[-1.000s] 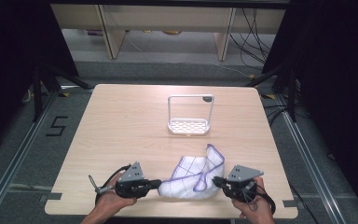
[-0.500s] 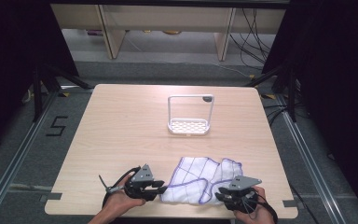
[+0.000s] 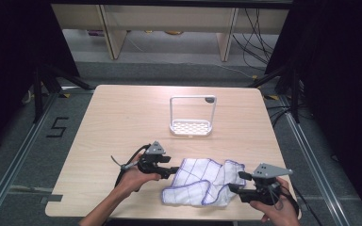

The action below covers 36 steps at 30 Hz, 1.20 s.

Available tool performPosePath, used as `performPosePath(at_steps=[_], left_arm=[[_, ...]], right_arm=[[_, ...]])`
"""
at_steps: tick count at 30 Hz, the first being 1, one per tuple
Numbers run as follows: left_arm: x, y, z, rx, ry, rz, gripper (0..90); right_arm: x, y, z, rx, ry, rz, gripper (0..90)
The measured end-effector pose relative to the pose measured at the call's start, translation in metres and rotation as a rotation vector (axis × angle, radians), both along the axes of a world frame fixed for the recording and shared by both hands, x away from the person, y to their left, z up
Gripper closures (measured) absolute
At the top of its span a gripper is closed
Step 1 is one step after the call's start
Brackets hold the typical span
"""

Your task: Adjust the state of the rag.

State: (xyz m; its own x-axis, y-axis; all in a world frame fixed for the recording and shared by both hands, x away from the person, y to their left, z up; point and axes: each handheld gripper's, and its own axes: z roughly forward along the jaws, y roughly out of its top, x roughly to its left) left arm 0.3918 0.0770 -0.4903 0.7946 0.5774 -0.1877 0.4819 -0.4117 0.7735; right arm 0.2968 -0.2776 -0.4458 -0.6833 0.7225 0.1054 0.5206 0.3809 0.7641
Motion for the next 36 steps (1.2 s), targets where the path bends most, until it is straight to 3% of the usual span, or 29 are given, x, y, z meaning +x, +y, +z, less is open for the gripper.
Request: performPosePath(at_steps=[3, 4, 5, 6, 7, 9, 12, 13, 14, 15, 17, 18, 20, 21, 22, 23, 24, 26, 27, 29, 30, 33, 36], left_arm=[[0.010, -0.011, -0.004, 0.011, -0.005, -0.006, 44.1], [0.011, -0.015, -0.006, 0.012, -0.002, 0.001, 44.1], [0.013, -0.018, -0.007, 0.011, 0.001, 0.000, 44.0], [0.013, -0.018, -0.007, 0.011, 0.001, 0.000, 43.8], [0.018, -0.023, -0.007, 0.021, -0.003, -0.019, 43.4], [0.023, -0.029, -0.008, 0.035, 0.008, -0.032, 42.7], [0.026, -0.035, -0.009, 0.058, 0.000, -0.037, 41.1], [0.030, -0.040, -0.010, 0.081, 0.001, -0.052, 41.1], [0.031, -0.044, -0.012, 0.081, 0.004, -0.051, 41.1], [0.031, -0.046, -0.012, 0.082, -0.001, -0.054, 42.3], [0.031, -0.051, -0.014, 0.087, 0.004, -0.063, 44.9], [0.031, -0.054, -0.014, 0.098, 0.001, -0.073, 45.4], [0.031, -0.055, -0.014, 0.116, -0.007, -0.089, 49.0], [0.029, -0.057, -0.015, 0.115, -0.003, -0.086, 52.0], [0.029, -0.058, -0.015, 0.122, -0.007, -0.094, 55.1], [0.029, -0.058, -0.015, 0.138, -0.012, -0.102, 57.9], [0.029, -0.059, -0.016, 0.145, -0.025, -0.098, 60.8], [0.029, -0.058, -0.017, 0.150, -0.025, -0.121, 68.9], [0.028, -0.059, -0.018, 0.131, -0.029, -0.110, 73.7], [0.026, -0.059, -0.017, 0.132, -0.052, -0.104, 79.1], [0.024, -0.058, -0.016, 0.124, -0.058, -0.109, 80.0], [0.020, -0.053, -0.009, 0.120, -0.113, -0.101, 81.3], [0.014, -0.037, 0.003, 0.097, -0.157, -0.085, 81.5]], right_arm=[[0.018, -0.010, -0.003, -0.014, 0.037, -0.070, 38.4], [0.027, -0.014, -0.005, -0.035, 0.025, -0.067, 38.4], [0.032, -0.015, -0.007, -0.030, 0.062, -0.099, 38.3], [0.040, -0.018, -0.009, -0.046, 0.048, -0.108, 38.0], [0.046, -0.016, -0.011, -0.040, 0.081, -0.139, 37.8], [0.056, -0.016, -0.015, -0.057, 0.069, -0.129, 37.3], [0.065, -0.010, -0.019, -0.095, 0.107, -0.145, 37.1], [0.072, -0.010, -0.024, -0.117, 0.055, -0.125, 37.0], [0.074, -0.009, -0.026, -0.110, 0.067, -0.131, 37.0], [0.074, -0.011, -0.025, -0.146, 0.093, -0.140, 37.0], [0.073, -0.012, -0.027, -0.154, 0.123, -0.169, 37.0], [0.074, -0.014, -0.031, -0.168, 0.081, -0.160, 37.0], [0.070, -0.017, -0.031, -0.181, 0.151, -0.197, 37.1], [0.072, -0.019, -0.036, -0.167, 0.098, -0.192, 37.5], [0.069, -0.019, -0.035, -0.171, 0.159, -0.203, 38.7], [0.069, -0.019, -0.036, -0.168, 0.175, -0.205, 39.6], [0.070, -0.019, -0.039, -0.163, 0.142, -0.198, 40.0], [0.072, -0.016, -0.042, -0.191, 0.159, -0.185, 45.3], [0.073, -0.015, -0.045, -0.205, 0.153, -0.172, 47.8], [0.075, -0.016, -0.048, -0.244, 0.152, -0.121, 64.0], [0.074, -0.015, -0.047, -0.223, 0.158, -0.125, 68.1], [0.075, -0.015, -0.046, -0.255, 0.127, -0.078, 83.4], [0.074, -0.013, -0.040, -0.248, 0.111, -0.077, 85.3]])
